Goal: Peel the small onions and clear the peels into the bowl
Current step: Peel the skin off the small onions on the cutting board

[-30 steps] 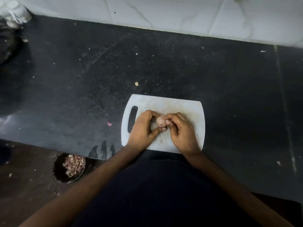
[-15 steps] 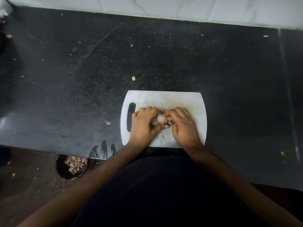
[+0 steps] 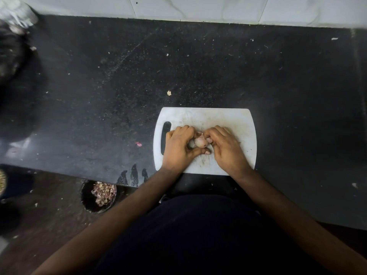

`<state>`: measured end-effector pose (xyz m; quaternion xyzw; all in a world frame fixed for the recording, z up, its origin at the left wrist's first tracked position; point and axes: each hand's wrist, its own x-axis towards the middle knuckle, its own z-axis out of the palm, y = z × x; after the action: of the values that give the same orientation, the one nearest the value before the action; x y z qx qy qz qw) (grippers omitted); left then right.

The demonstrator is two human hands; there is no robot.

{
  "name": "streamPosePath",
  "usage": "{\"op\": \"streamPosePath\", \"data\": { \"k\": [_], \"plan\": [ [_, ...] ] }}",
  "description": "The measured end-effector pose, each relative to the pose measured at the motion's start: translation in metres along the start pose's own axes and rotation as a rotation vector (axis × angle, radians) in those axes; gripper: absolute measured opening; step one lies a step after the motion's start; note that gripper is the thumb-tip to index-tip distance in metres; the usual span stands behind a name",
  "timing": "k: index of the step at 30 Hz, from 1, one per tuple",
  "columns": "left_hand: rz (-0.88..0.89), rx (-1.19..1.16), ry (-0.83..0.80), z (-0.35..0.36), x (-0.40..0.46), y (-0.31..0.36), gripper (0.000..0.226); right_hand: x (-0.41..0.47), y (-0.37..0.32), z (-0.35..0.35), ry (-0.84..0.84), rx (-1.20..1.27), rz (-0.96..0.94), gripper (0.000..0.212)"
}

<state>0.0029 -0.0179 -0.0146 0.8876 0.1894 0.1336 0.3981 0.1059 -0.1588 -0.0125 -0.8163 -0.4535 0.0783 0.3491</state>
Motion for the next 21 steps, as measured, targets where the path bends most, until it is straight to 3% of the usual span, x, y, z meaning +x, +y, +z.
{"op": "streamPosePath", "data": {
  "k": [8,12,17,21],
  "plan": [
    [0.005,0.01,0.012,-0.001,0.0,0.002,0.048,-0.002,0.001,-0.005,-0.005,0.093,0.019,0.032],
    [0.006,-0.014,0.0,0.0,0.001,-0.001,0.041,-0.003,0.005,-0.004,0.001,0.15,0.059,0.016],
    [0.019,-0.005,-0.032,0.0,0.004,-0.003,0.038,0.002,-0.001,-0.005,0.013,0.168,0.197,0.021],
    [0.024,0.015,-0.034,0.001,0.004,-0.005,0.039,0.016,-0.011,-0.011,-0.118,0.152,0.381,0.011]
  ]
}}
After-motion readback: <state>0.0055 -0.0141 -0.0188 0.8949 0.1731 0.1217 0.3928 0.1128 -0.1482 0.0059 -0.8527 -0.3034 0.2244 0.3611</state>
